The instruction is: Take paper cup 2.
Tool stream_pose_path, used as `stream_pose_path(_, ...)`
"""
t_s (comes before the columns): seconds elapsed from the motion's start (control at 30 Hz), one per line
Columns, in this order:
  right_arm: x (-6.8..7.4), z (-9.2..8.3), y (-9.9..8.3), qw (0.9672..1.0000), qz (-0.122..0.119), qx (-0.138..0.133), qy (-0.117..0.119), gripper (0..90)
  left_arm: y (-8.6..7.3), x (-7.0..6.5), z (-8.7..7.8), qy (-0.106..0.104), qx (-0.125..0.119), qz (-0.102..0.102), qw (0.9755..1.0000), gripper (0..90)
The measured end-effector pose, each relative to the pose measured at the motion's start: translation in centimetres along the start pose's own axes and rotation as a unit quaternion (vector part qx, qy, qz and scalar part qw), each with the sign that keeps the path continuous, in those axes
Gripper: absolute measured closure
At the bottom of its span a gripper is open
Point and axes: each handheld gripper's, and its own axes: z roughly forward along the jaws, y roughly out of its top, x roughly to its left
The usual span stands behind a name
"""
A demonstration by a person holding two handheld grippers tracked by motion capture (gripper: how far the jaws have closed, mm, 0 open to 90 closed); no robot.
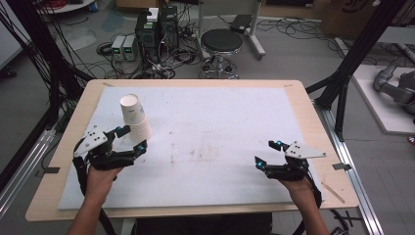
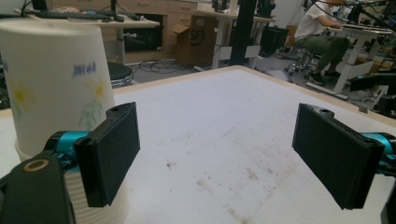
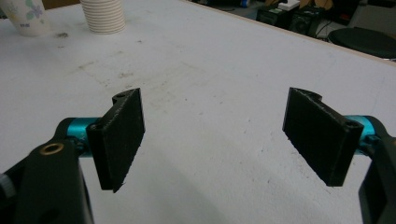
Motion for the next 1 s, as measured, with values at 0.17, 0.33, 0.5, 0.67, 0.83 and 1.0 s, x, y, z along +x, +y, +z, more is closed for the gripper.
stream_pose_path(0.17,0.1,0.1,0.1,1.0000,-0.002,0.001,0.002,21.3,1.7,0.4,0.3,0.009,0.004,0.010,0.9999,15.0)
stream_pose_path(0.33,0.1,0.1,0.0,1.0000,-0.002,0.003,0.003,21.4,4.3,1.1,0.5,0.023,0.005,0.020,0.9995,15.0)
stream_pose_path(0.5,0.0,0.1,0.0,1.0000,-0.002,0.002,0.001,21.3,6.0,2.0,0.9,0.043,0.017,0.024,0.9986,15.0)
stream_pose_path(0.67,0.1,0.2,0.0,1.0000,-0.001,0.004,0.003,21.3,7.1,3.0,1.3,0.071,0.028,0.022,0.9969,15.0)
stream_pose_path(0.83,0.1,0.2,0.0,1.0000,0.000,0.005,0.003,21.3,7.4,3.9,2.2,0.083,0.048,0.018,0.9953,15.0)
stream_pose_path(1.0,0.1,0.2,0.0,1.0000,0.002,0.006,0.003,21.4,7.5,5.1,3.6,0.089,0.080,0.008,0.9928,15.0)
